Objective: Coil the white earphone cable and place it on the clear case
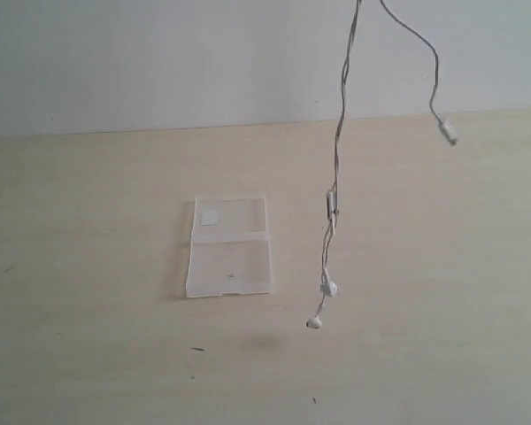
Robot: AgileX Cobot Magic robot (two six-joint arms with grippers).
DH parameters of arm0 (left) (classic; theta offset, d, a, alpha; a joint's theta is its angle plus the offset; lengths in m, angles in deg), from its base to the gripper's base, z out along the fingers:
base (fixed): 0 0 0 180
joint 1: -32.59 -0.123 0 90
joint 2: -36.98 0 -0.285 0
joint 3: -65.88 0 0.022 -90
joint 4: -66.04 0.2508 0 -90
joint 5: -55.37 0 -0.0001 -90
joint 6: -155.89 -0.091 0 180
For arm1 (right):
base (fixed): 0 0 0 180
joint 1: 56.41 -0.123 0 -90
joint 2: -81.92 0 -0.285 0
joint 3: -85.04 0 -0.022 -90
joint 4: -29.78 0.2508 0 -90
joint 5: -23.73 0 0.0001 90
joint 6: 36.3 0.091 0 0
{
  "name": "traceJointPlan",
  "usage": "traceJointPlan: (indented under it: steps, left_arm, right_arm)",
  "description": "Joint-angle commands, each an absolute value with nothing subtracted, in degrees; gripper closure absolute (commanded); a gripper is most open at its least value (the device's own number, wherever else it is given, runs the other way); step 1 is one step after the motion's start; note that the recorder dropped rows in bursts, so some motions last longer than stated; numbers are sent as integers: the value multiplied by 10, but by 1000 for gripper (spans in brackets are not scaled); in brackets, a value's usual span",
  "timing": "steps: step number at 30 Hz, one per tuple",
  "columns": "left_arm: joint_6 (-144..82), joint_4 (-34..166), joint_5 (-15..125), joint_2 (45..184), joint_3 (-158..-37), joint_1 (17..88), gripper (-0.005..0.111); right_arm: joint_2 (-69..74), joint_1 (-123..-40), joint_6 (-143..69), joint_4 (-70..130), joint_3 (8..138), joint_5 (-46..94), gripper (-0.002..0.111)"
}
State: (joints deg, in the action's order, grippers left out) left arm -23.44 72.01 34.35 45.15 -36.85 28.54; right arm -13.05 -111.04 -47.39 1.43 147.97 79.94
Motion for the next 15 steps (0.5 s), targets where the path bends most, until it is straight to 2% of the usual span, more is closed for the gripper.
traceJointPlan:
  steps: [1,11,15]
  left_arm:
    - [-235,715,347,448,-369,286,107]
    - [-286,807,363,448,-369,286,107]
    - [-233,741,518,448,-369,286,107]
  right_arm:
    - [-105,-1111,-463,7,1482,811,108]
    - [-93,-1111,-463,7,1482,860,108]
    - [-96,-1111,-463,9,1482,868,108]
